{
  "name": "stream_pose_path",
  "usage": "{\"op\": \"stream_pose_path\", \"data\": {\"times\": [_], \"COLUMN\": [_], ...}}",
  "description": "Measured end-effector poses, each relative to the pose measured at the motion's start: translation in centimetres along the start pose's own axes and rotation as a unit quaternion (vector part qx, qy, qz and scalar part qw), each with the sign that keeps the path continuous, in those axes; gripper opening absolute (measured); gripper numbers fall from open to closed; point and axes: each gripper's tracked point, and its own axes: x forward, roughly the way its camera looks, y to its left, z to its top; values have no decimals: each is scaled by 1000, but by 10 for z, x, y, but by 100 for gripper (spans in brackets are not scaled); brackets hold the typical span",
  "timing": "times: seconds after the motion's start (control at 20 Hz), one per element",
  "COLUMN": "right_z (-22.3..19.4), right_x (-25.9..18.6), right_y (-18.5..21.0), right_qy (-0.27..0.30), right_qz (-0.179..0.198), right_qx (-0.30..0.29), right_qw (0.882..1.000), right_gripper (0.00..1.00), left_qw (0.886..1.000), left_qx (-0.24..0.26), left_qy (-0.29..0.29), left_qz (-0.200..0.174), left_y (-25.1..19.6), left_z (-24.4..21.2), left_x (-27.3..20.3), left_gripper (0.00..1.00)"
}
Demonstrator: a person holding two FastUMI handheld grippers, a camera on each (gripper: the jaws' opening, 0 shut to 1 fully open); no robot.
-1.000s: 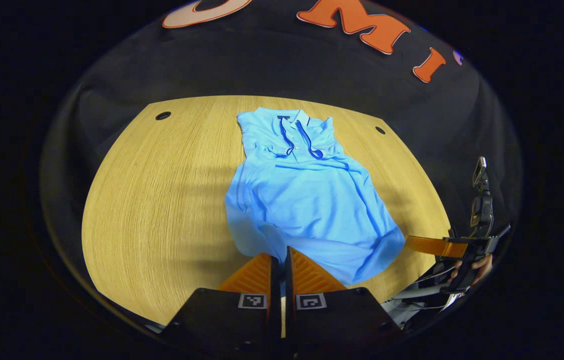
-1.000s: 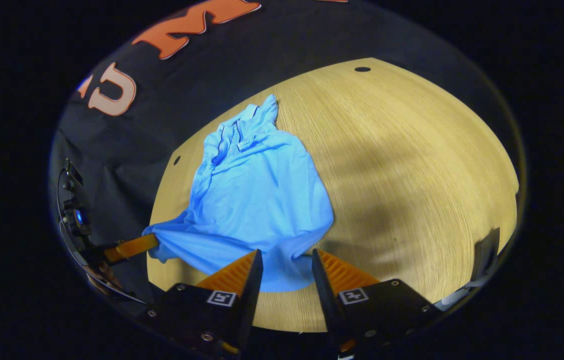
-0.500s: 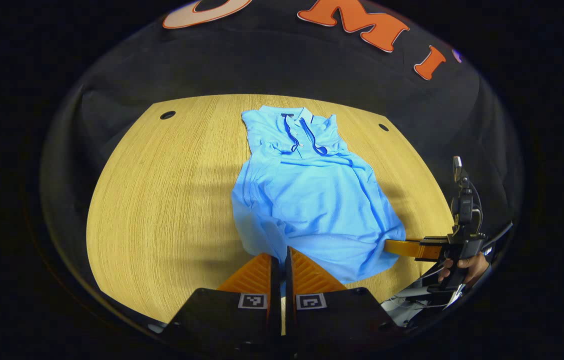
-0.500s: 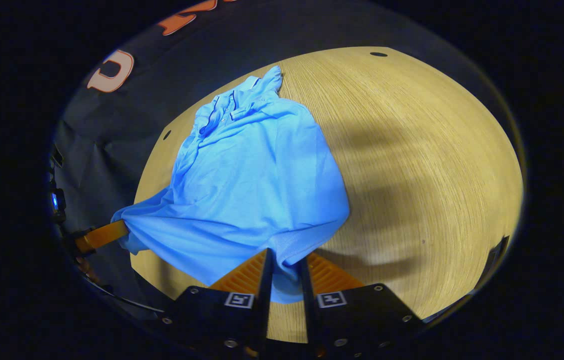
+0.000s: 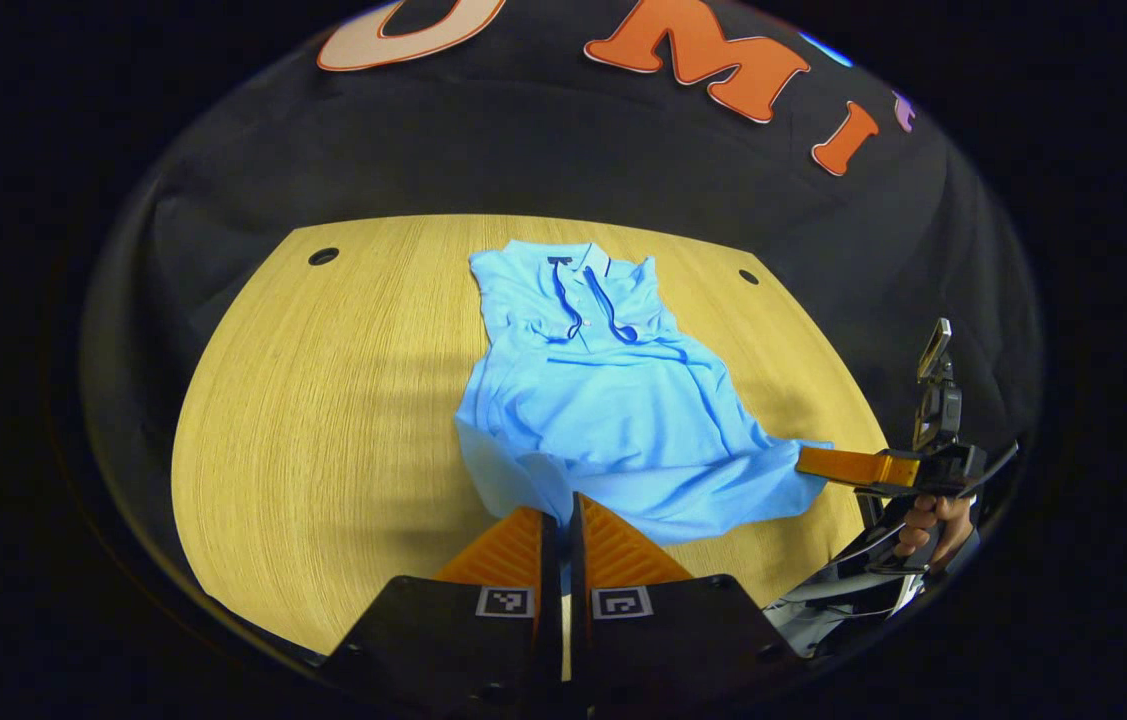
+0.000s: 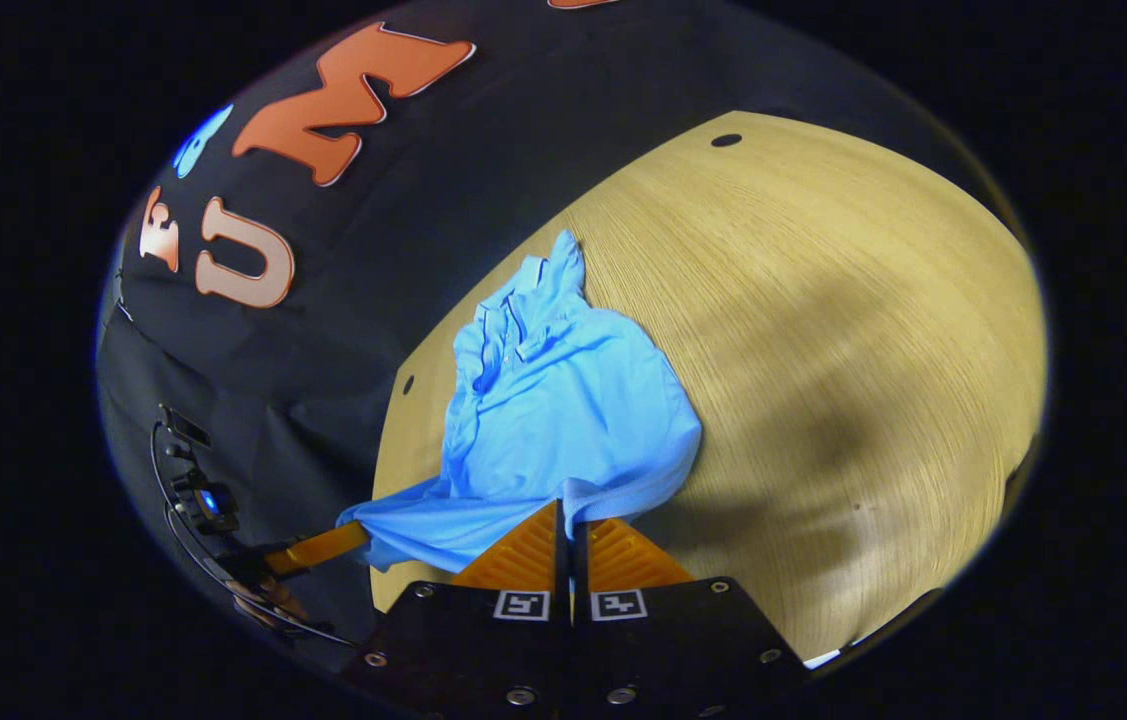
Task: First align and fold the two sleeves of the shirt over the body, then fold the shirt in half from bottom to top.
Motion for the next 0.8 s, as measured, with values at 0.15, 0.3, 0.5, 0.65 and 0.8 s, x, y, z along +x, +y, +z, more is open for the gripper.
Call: {"op": "stream_pose_path", "data": {"times": [0.15, 0.3, 0.5, 0.65, 0.8], "right_z": [28, 56, 96, 128, 156], "right_x": [-5, -5, 8, 23, 41], "right_y": [14, 28, 46, 59, 70], "right_qy": [-26, -44, -63, -73, -75], "right_qz": [11, 21, 26, 27, 26], "right_qx": [-8, -5, -7, -14, -18], "right_qw": [1000, 999, 998, 997, 997], "right_gripper": [1, 1, 1, 1, 1], "left_qw": [1000, 1000, 999, 999, 998], "left_qx": [0, 1, 3, 9, 11], "left_qy": [-15, -29, -42, -46, -53], "left_qz": [-3, -7, -10, -10, -9], "left_y": [3, 6, 12, 20, 33], "left_z": [21, 44, 73, 96, 126], "left_x": [2, 7, 23, 39, 58], "left_gripper": [7, 7, 7, 7, 7]}}
